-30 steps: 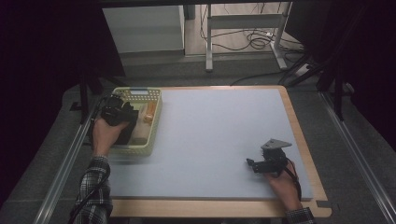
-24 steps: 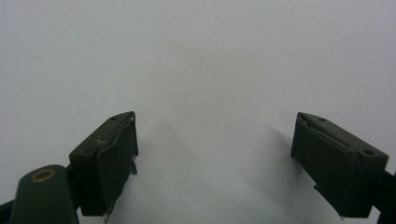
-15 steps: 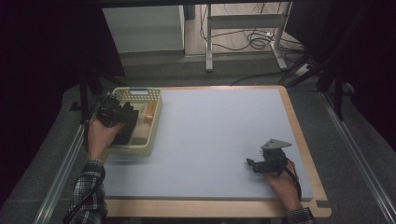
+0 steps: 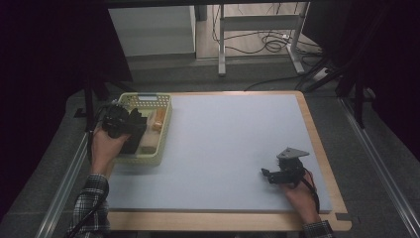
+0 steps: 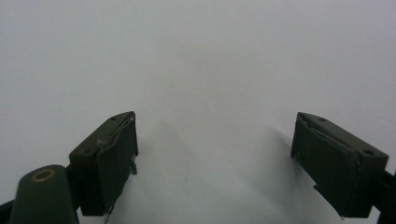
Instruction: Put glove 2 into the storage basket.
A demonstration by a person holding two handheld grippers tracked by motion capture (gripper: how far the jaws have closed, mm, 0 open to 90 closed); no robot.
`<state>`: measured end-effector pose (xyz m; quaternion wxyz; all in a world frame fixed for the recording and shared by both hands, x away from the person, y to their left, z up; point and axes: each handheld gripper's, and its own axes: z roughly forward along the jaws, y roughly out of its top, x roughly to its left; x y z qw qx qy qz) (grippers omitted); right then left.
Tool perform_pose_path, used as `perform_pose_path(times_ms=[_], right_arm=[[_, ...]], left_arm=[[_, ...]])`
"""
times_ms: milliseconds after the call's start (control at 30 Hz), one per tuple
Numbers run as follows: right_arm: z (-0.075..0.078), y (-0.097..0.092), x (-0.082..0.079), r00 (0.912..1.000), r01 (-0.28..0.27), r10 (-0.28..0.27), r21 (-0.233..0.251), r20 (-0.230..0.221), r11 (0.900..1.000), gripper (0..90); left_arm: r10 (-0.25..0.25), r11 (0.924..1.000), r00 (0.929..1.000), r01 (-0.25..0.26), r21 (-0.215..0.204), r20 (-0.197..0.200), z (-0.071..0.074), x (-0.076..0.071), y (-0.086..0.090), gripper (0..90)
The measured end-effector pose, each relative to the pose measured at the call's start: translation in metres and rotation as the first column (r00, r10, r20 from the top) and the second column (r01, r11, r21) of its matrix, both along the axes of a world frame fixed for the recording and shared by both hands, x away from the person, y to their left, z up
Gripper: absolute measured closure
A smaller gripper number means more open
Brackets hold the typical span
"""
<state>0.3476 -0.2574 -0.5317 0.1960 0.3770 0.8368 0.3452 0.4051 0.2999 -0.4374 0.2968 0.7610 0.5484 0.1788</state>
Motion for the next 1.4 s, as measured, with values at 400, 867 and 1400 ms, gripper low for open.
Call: perform_pose_path(times_ms=[400, 867, 1400], right_arm=[[0.0, 0.0, 0.0, 1.0, 0.0, 0.0, -0.001, 0.001, 1.0, 14.6], [0.0, 0.0, 0.0, 1.0, 0.001, -0.001, 0.0, 0.002, 1.0, 14.6], [0.0, 0.0, 0.0, 1.0, 0.0, 0.0, 0.0, 0.002, 1.0, 14.6]], left_arm=[[-0.061, 0.9981, 0.9974, 0.061, -0.008, 0.038, 0.006, -0.01, -0.014, 2.1], [-0.118, 0.993, 0.9911, 0.118, 0.013, 0.062, 0.012, -0.014, -0.036, 2.1], [-0.204, 0.9788, 0.9754, 0.202, 0.033, 0.083, 0.013, -0.019, -0.073, 2.1]])
